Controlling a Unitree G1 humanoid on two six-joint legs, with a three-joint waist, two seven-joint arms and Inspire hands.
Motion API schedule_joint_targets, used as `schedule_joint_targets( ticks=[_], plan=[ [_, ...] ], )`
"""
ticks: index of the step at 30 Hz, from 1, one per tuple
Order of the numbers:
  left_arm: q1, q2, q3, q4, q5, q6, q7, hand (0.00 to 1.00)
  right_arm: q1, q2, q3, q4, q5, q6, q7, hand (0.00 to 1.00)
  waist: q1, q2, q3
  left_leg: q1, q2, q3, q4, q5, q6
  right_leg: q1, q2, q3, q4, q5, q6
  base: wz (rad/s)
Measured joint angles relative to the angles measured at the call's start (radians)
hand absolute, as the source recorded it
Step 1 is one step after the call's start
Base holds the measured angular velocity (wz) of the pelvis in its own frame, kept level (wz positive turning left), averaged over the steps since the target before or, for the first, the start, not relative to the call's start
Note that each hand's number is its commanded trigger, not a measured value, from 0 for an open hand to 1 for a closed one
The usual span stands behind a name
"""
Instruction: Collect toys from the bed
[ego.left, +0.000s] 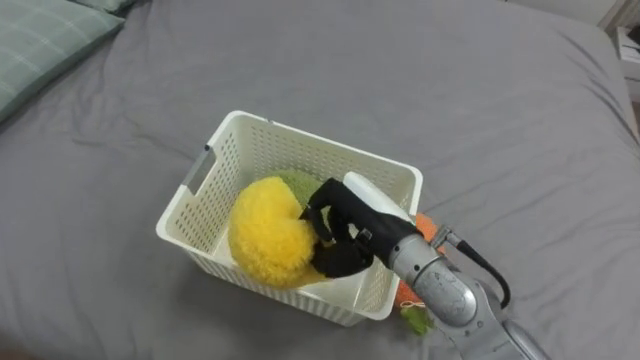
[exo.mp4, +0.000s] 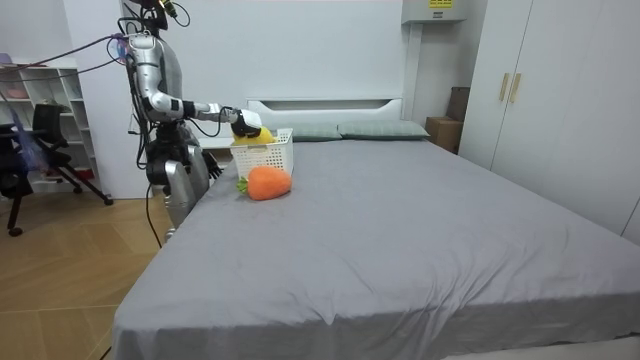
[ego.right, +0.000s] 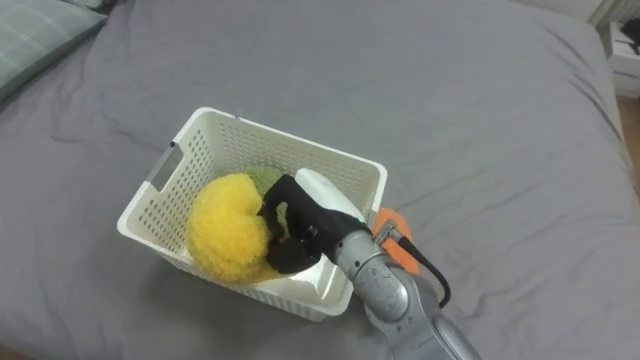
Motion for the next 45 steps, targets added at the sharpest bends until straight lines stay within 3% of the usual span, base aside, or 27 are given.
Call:
schedule_joint_targets(
  ticks=[5, 15, 22, 32, 41, 45],
  plan=[
    [0.008, 0.002, 0.0, 0.0, 0.0, -0.016, 0.0, 0.0, 0.0, -0.021, 0.0, 0.0, -0.023, 0.0, 0.003, 0.0, 0.001, -0.003, 0.0015, -0.003, 0.0, 0.002, 0.0, 0.0, 0.0, -0.003, 0.002, 0.008, 0.001, 0.0, 0.0, 0.0],
    [0.034, 0.004, 0.001, -0.04, 0.0, -0.017, 0.0, 0.0, 0.0, -0.02, -0.02, -0.01, -0.032, 0.0, 0.011, 0.0, 0.004, -0.003, 0.002, -0.009, 0.001, 0.006, -0.002, 0.0, 0.0, -0.013, 0.003, 0.019, 0.0, 0.001, 0.001, -0.01],
    [0.035, 0.007, 0.0, -0.039, 0.0, -0.017, 0.0, 0.0, 0.0, -0.02, -0.03, -0.018, -0.03, 0.0, 0.008, 0.0, 0.003, 0.005, 0.0071, -0.009, 0.001, 0.007, -0.001, -0.001, 0.0, -0.012, 0.002, 0.021, 0.001, 0.001, 0.001, 0.0],
    [0.038, 0.007, 0.0, -0.039, 0.0, -0.017, 0.0, 0.0, 0.0, -0.021, -0.031, -0.02, -0.019, 0.0, 0.008, 0.0, -0.001, 0.01, 0.0051, -0.009, 0.001, 0.008, 0.0, -0.001, 0.001, -0.012, 0.002, 0.021, 0.001, 0.001, 0.001, 0.0],
    [0.049, 0.002, 0.037, -0.036, 0.015, -0.017, -0.001, 0.0, -0.001, -0.026, -0.146, -0.09, -0.013, -0.012, -0.005, 0.0, -0.003, 0.022, 0.0057, 0.015, 0.002, 0.021, -0.005, -0.001, 0.001, -0.002, 0.004, 0.04, 0.001, 0.002, 0.001, -0.04],
    [0.05, 0.0, 0.051, -0.036, 0.013, -0.017, 0.0, 0.0, -0.002, -0.026, -0.223, -0.093, 0.043, -0.03, -0.081, 0.0, -0.024, 0.026, 0.0084, 0.023, 0.001, 0.02, -0.004, -0.002, 0.002, 0.008, 0.003, 0.04, 0.002, 0.002, 0.002, 0.0]
  ],
)
